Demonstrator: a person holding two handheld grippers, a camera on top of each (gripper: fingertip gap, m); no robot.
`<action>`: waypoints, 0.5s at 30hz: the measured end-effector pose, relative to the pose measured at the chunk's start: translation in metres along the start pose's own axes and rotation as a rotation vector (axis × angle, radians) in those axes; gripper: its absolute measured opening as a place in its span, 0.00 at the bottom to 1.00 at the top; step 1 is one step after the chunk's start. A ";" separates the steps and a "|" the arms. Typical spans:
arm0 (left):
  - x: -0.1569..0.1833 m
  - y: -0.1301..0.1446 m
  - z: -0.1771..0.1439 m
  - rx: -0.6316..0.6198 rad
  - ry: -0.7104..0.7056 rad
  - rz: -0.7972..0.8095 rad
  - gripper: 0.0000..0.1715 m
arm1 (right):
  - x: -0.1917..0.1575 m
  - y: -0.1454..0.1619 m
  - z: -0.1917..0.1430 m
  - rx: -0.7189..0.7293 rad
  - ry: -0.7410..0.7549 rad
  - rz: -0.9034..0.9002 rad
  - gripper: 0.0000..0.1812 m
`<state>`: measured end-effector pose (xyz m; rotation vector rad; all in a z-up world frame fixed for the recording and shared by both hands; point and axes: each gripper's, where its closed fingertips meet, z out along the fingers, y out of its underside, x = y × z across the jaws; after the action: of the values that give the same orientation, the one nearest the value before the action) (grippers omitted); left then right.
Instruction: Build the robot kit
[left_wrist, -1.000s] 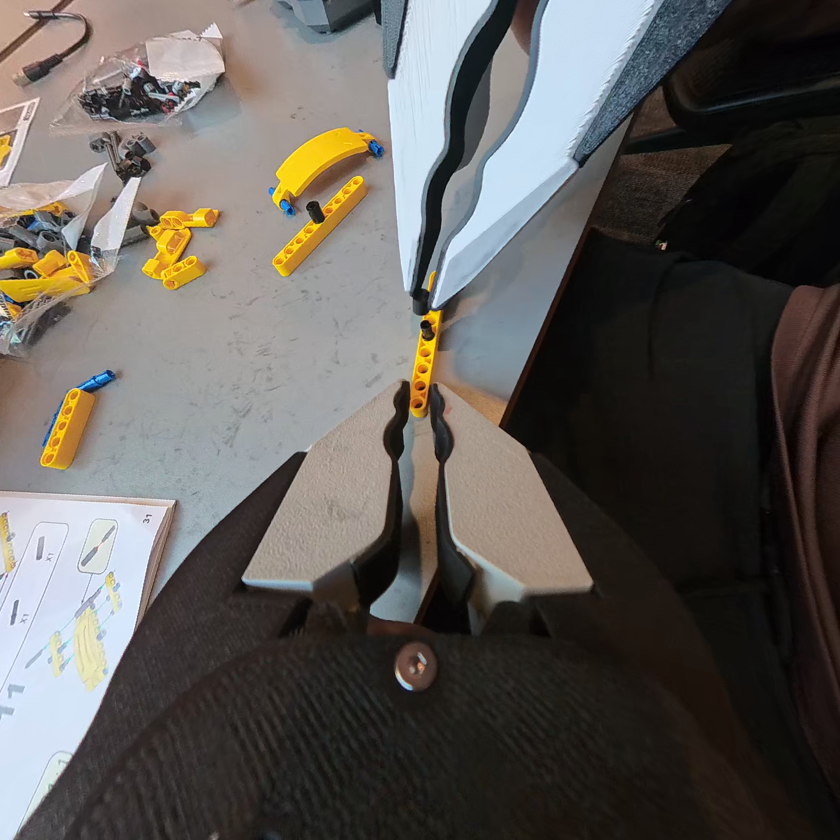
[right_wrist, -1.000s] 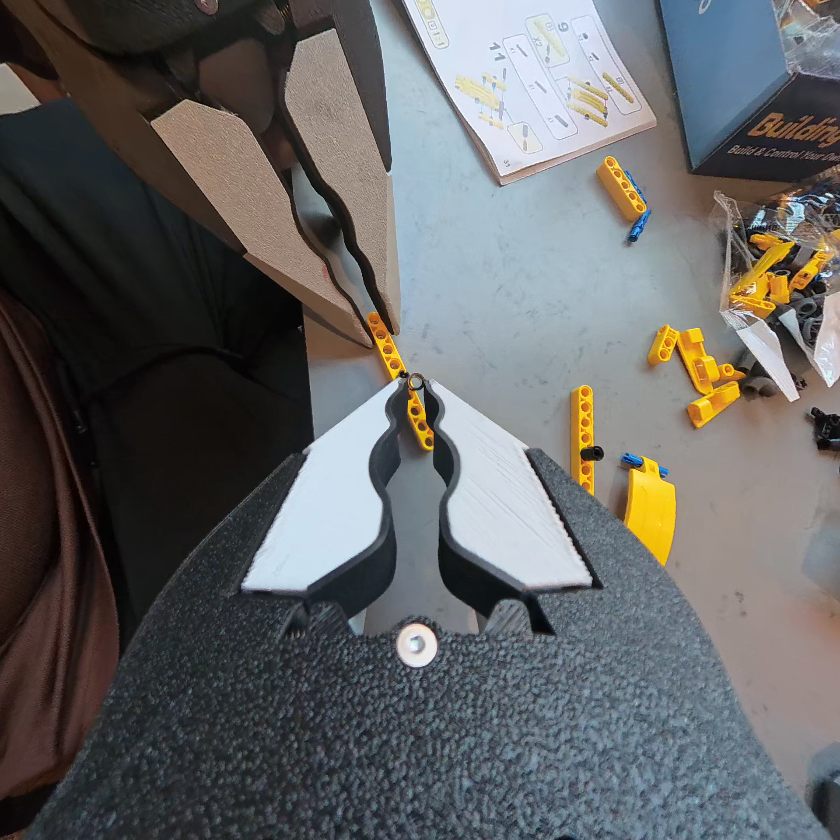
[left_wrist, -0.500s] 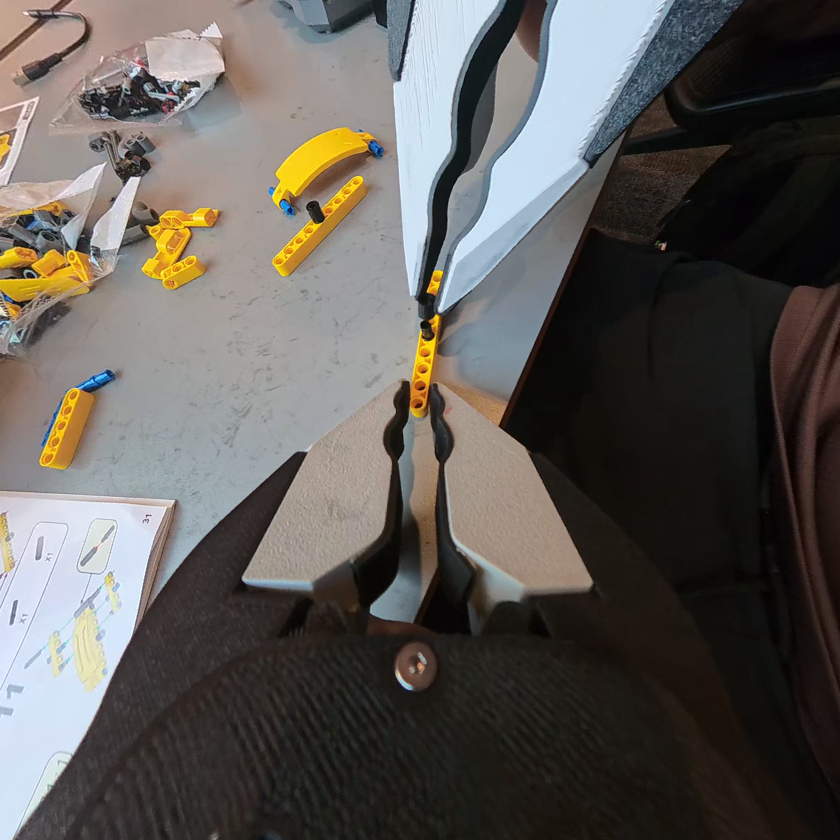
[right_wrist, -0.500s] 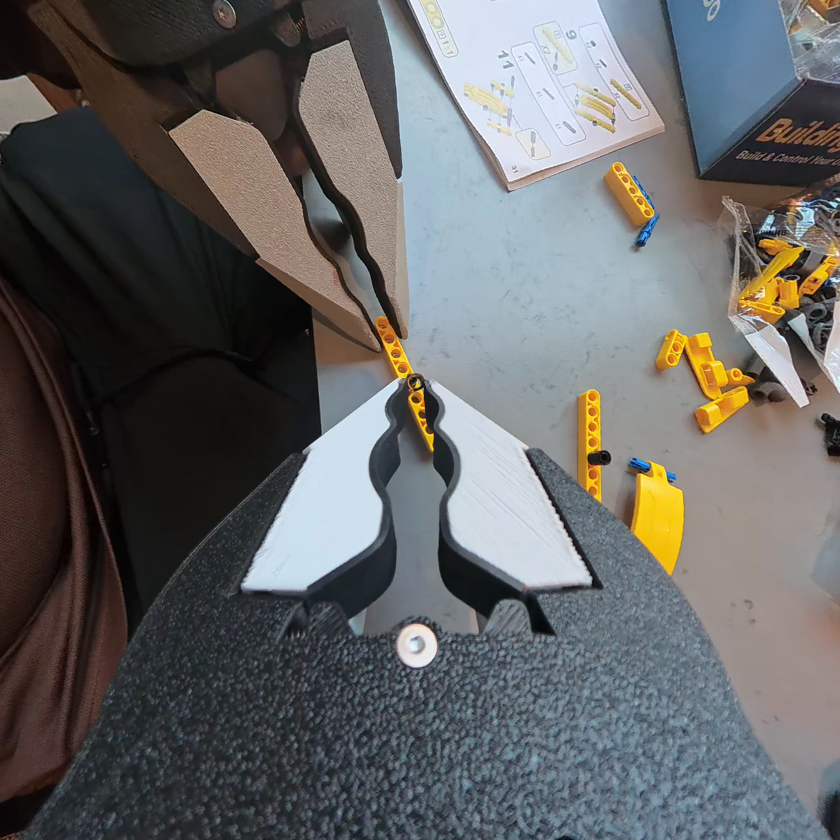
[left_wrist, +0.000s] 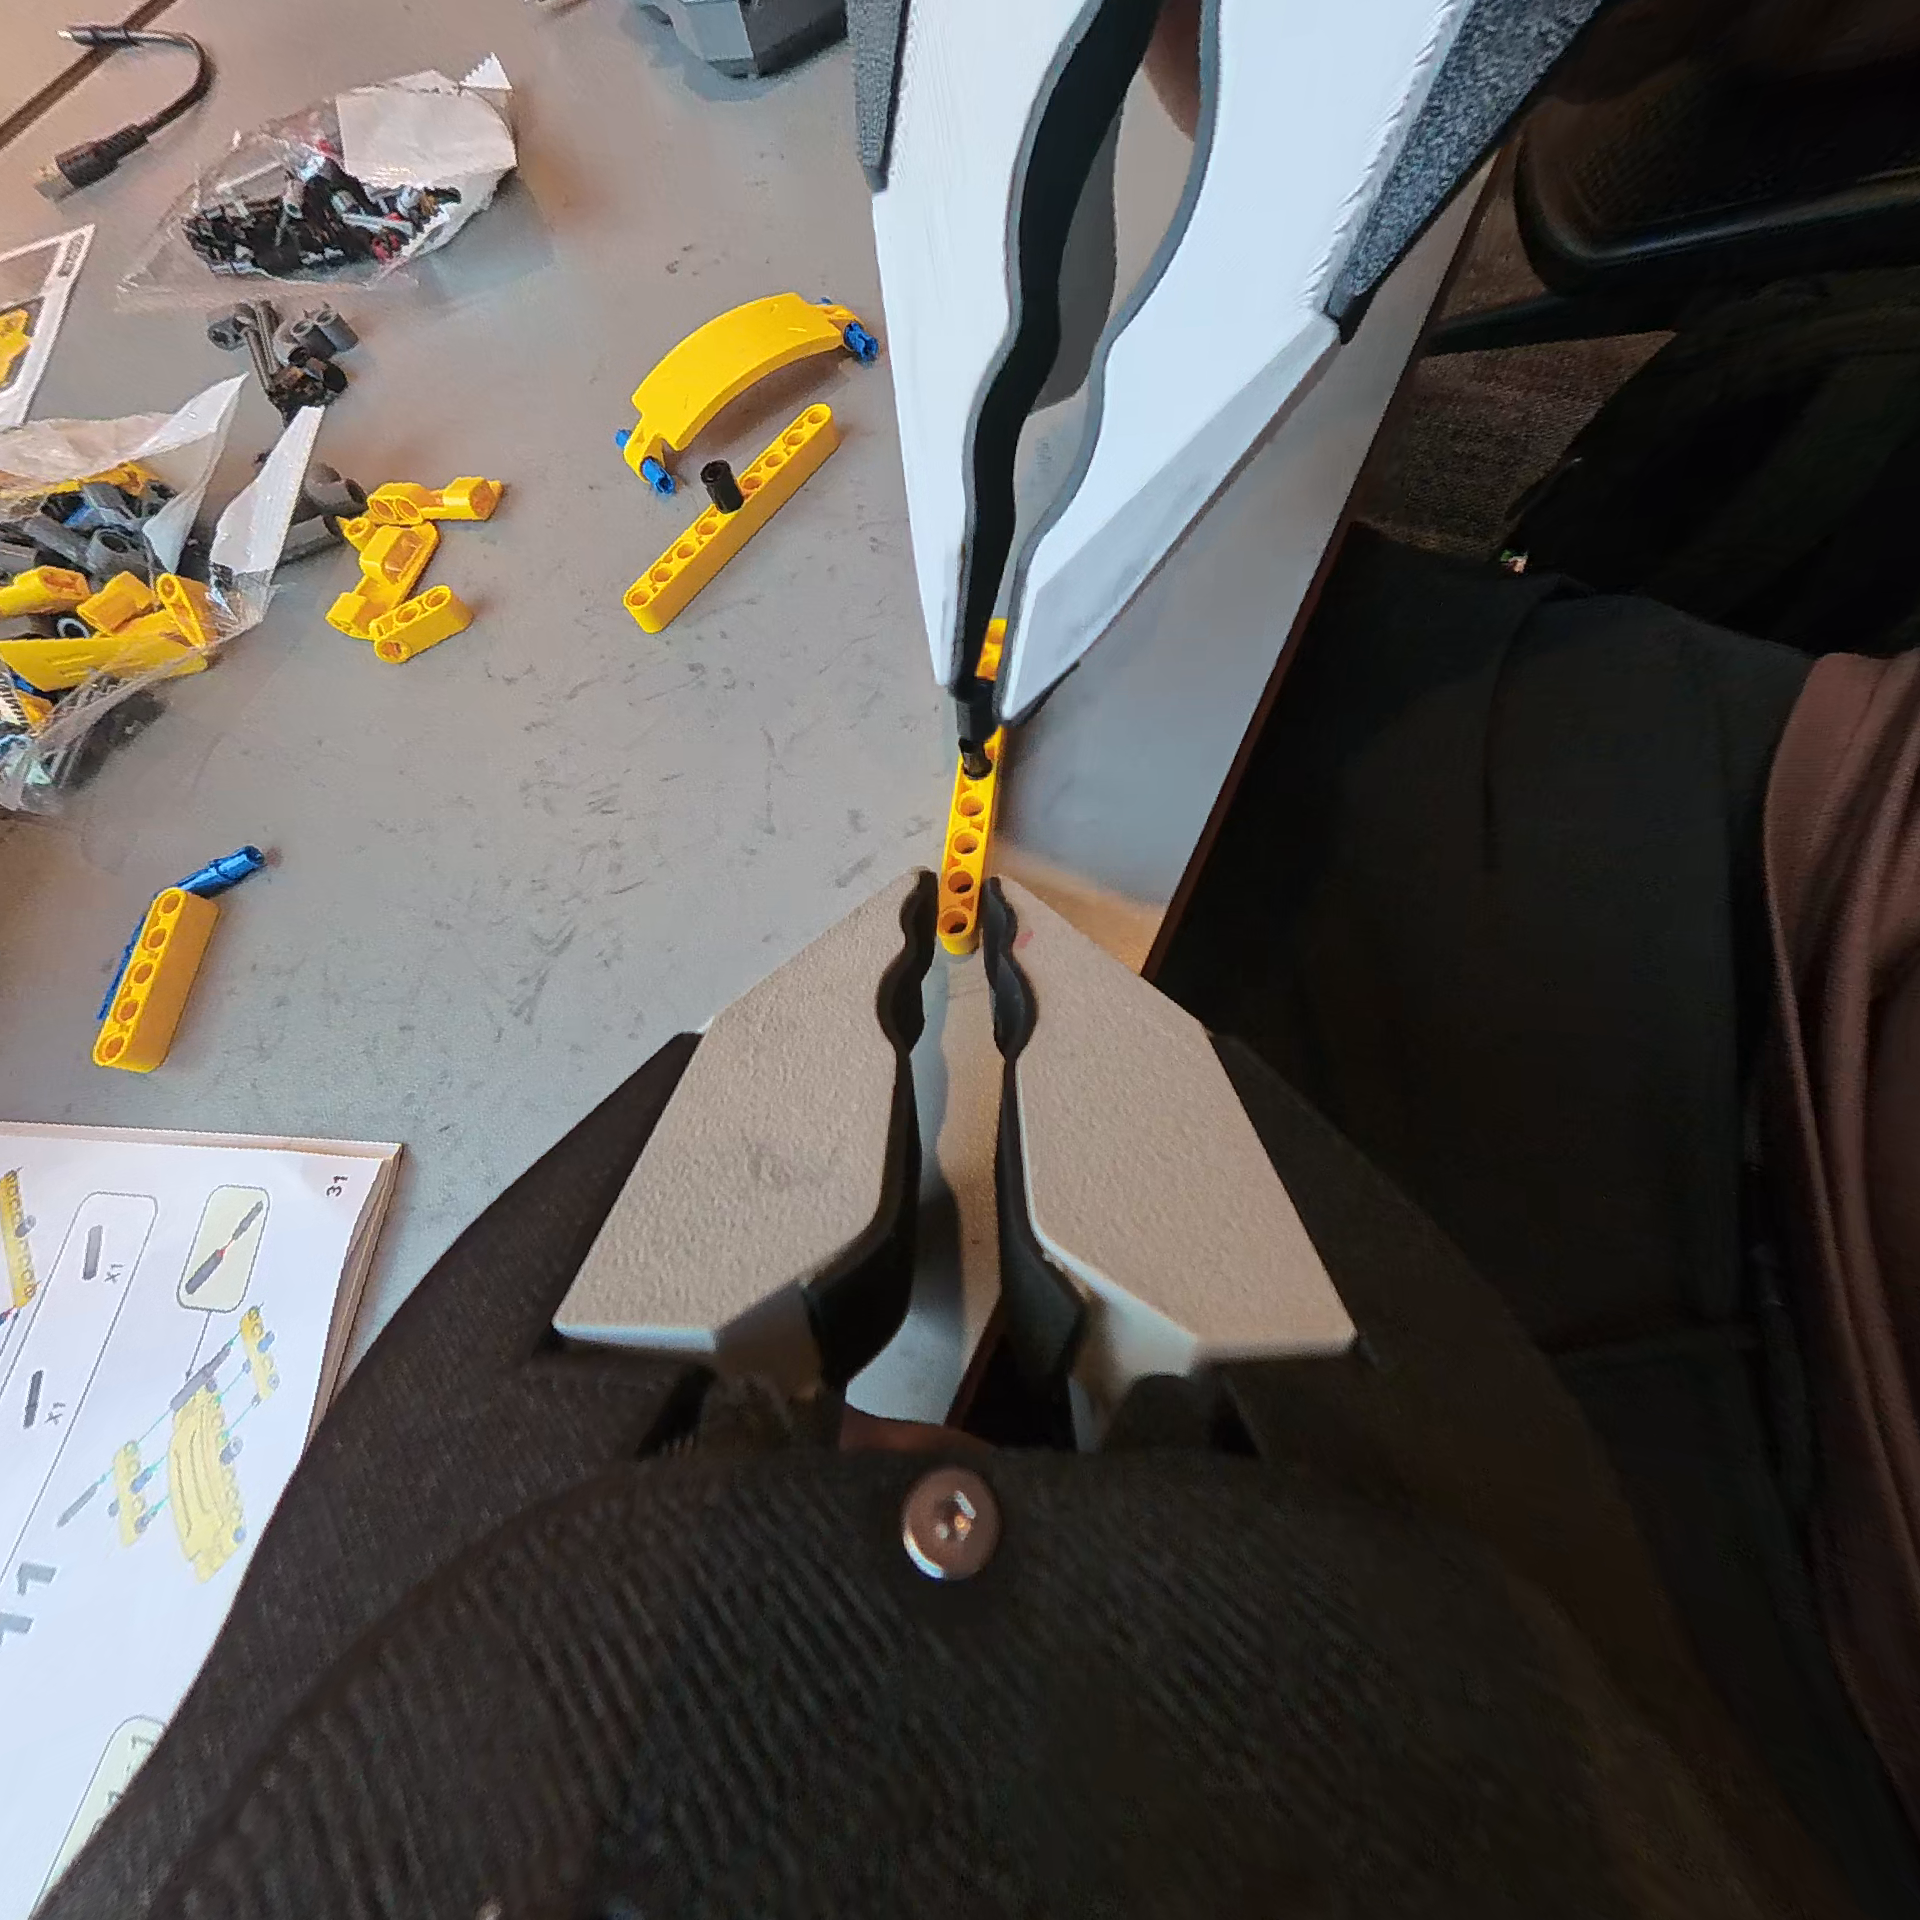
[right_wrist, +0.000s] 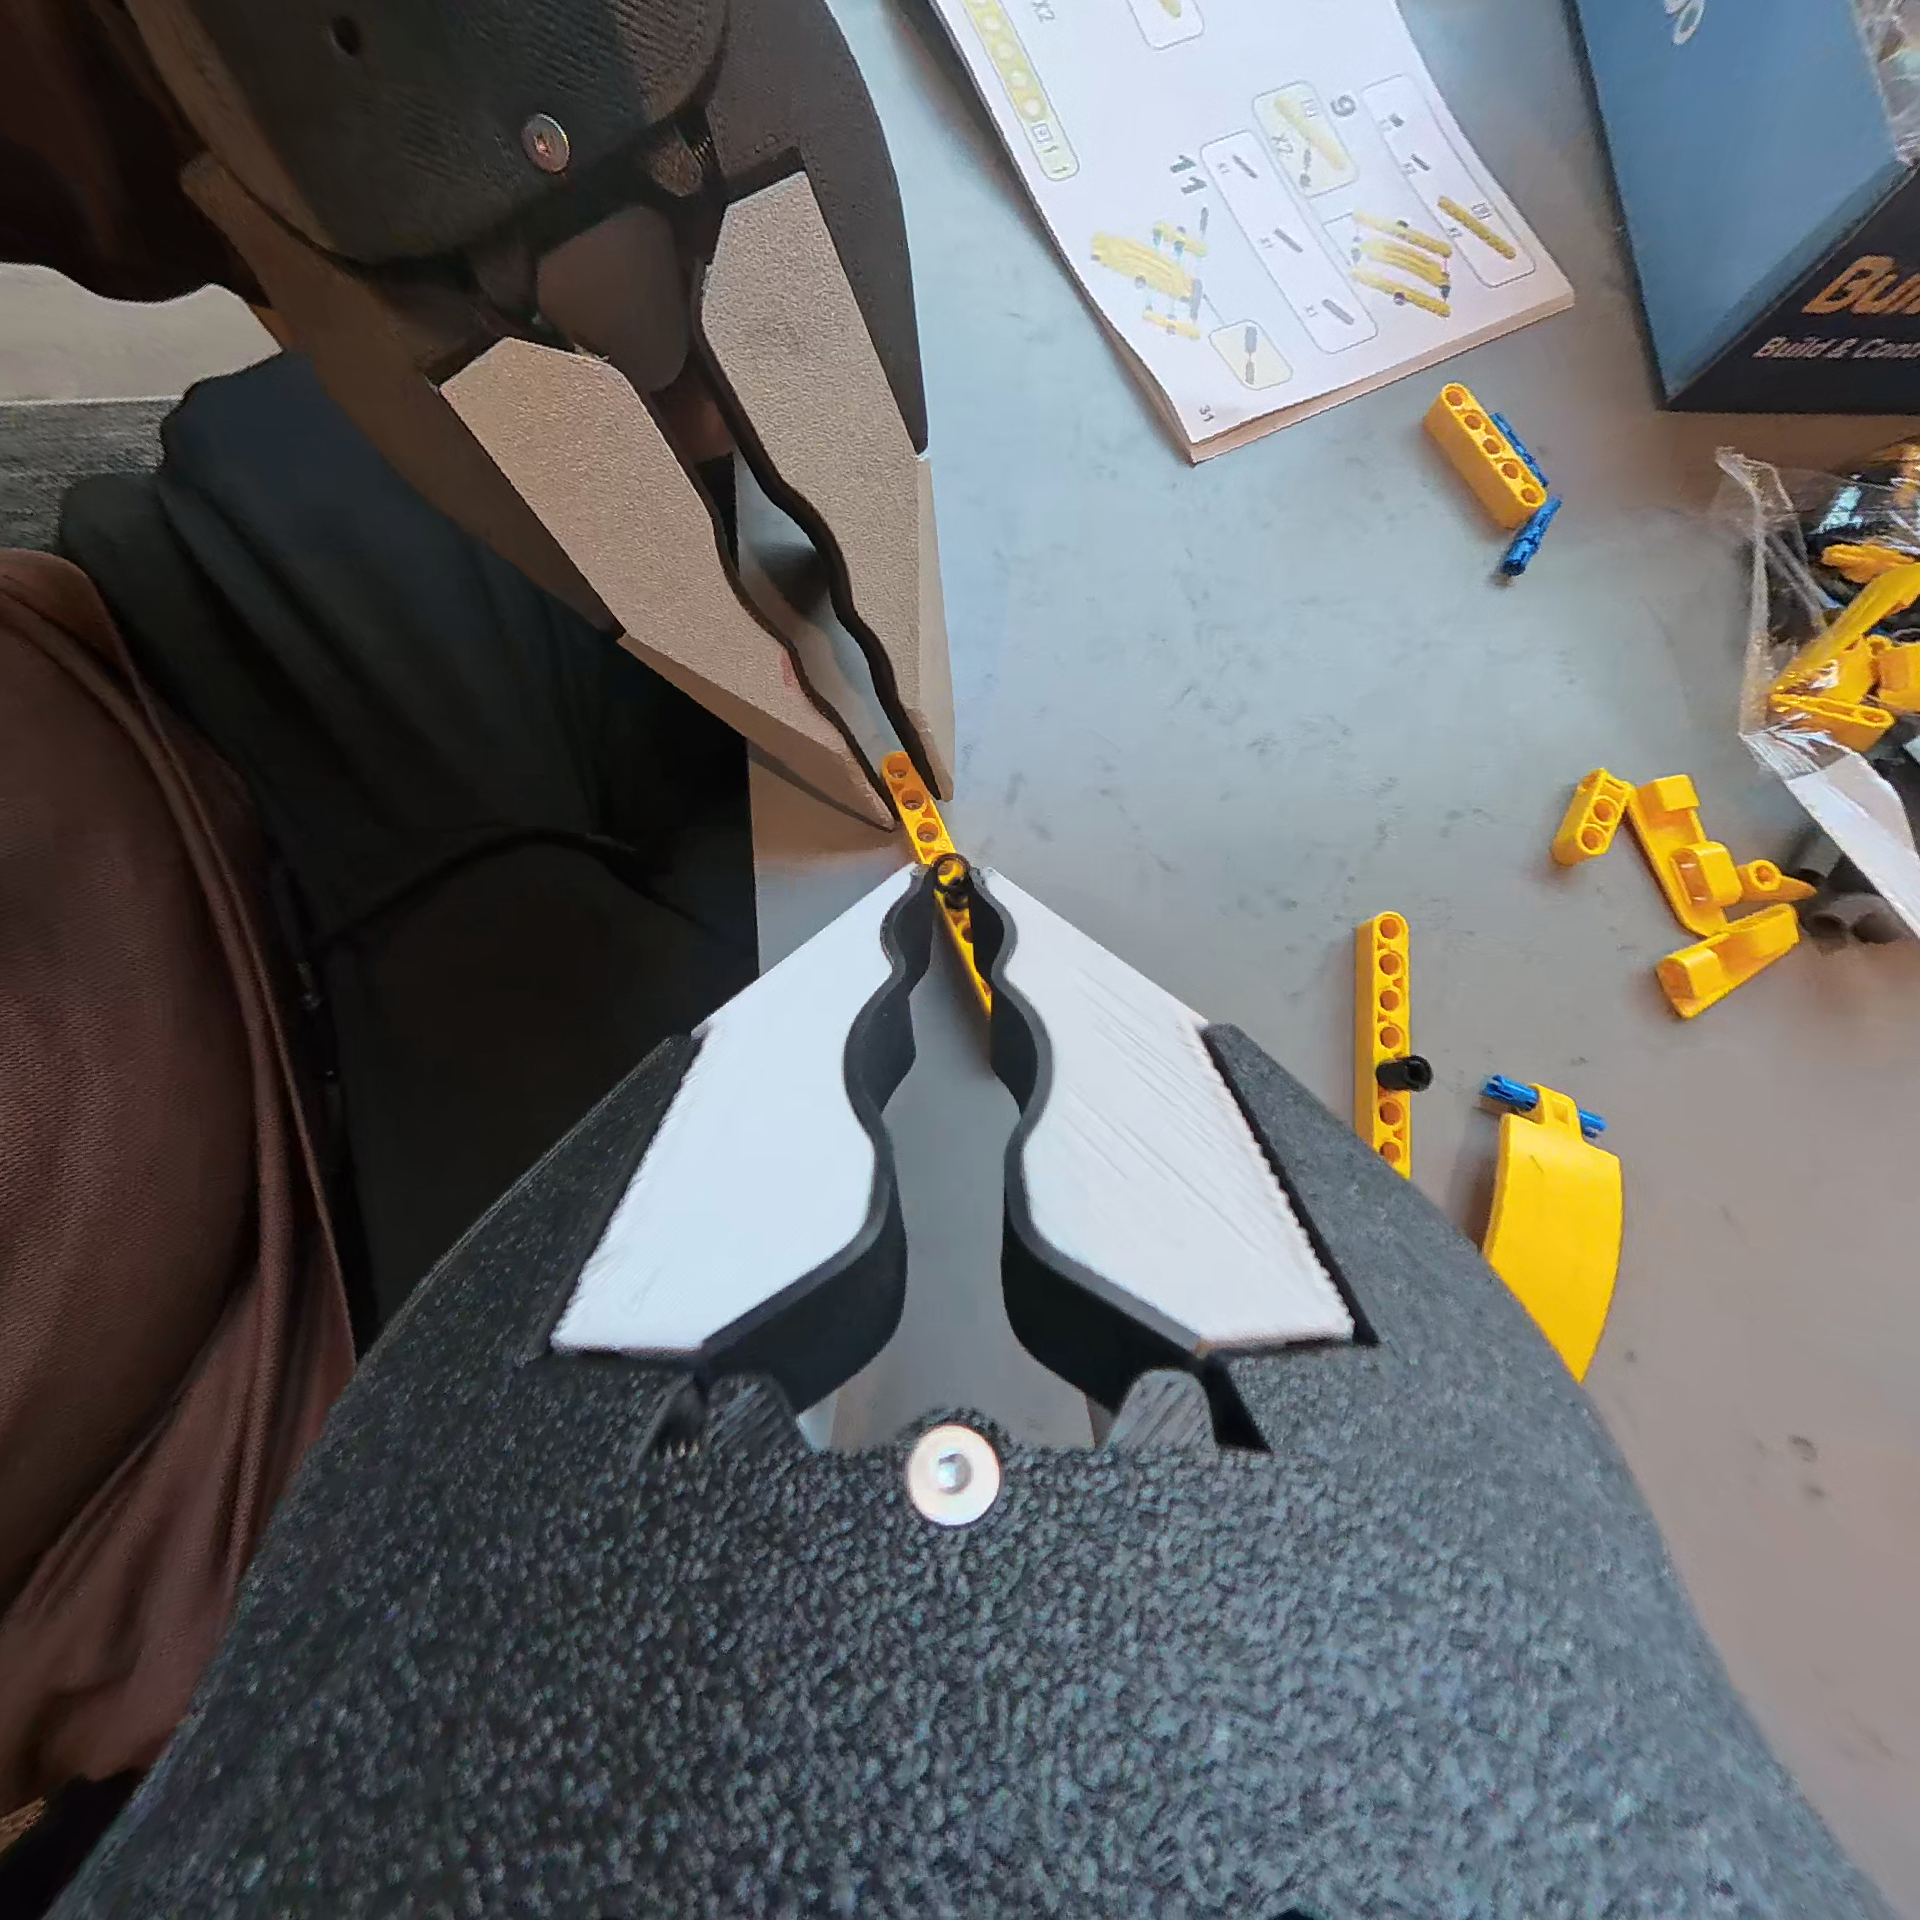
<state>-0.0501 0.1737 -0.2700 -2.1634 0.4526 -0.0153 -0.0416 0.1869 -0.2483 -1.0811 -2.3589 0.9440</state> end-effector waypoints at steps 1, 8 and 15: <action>0.000 0.000 0.000 0.000 0.000 0.000 0.03 | 0.001 0.001 0.000 -0.002 0.000 0.003 0.03; 0.000 0.000 0.000 0.000 0.002 -0.002 0.03 | 0.003 0.004 0.002 -0.034 0.008 -0.008 0.03; 0.000 0.000 0.000 0.000 -0.001 0.000 0.03 | 0.005 0.006 0.004 -0.146 0.023 -0.084 0.03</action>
<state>-0.0500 0.1740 -0.2699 -2.1636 0.4514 -0.0141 -0.0439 0.1920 -0.2552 -1.0308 -2.4650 0.7354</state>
